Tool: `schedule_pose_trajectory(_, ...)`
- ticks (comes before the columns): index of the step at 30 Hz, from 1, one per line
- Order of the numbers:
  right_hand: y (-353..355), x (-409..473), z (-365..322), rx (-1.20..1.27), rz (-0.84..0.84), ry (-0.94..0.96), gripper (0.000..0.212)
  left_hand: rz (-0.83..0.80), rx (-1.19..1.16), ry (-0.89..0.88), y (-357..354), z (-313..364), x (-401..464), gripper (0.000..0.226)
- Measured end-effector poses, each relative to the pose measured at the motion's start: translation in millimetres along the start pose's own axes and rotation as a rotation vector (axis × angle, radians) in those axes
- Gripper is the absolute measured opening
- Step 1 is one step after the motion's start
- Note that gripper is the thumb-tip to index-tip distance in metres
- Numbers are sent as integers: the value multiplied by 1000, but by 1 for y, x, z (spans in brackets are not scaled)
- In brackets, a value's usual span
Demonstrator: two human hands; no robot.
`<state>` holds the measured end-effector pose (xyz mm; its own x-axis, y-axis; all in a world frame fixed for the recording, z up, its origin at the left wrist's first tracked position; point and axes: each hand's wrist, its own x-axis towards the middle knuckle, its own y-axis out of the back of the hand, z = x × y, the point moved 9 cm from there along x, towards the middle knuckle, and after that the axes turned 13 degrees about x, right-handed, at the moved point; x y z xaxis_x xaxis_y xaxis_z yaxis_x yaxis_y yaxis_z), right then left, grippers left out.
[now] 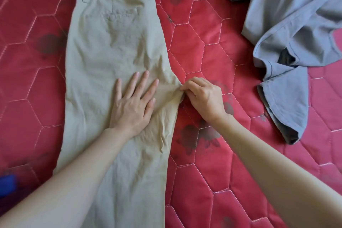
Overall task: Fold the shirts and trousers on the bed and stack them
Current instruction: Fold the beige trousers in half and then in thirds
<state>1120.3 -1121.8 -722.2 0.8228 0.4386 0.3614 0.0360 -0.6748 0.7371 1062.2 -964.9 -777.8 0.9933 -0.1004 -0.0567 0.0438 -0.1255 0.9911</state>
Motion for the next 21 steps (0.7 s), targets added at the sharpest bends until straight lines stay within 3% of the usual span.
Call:
schedule_pose_trajectory(5, -1, -8, 7, 81, 33, -188, 18, -3, -3, -8, -1, 0, -1, 57)
schedule_pose_trajectory(10, 9, -51, 19, 354, 185, -720, 8, -17, 5, -26, -3, 1, 0, 91)
schedule_pose_trajectory(12, -3, -67, 11, 354, 123, -892, 22, -18, 18, -26, -3, 2, 0, 104)
schedule_pose_trajectory(16, -23, -79, 0, 278, 18, -1048, 21, -33, 40, -31, -5, 3, 1, 111)
schedule_pose_trajectory(21, -21, -91, 4, 299, 132, -1145, 20, -12, 33, -35, -7, 2, 0, 110)
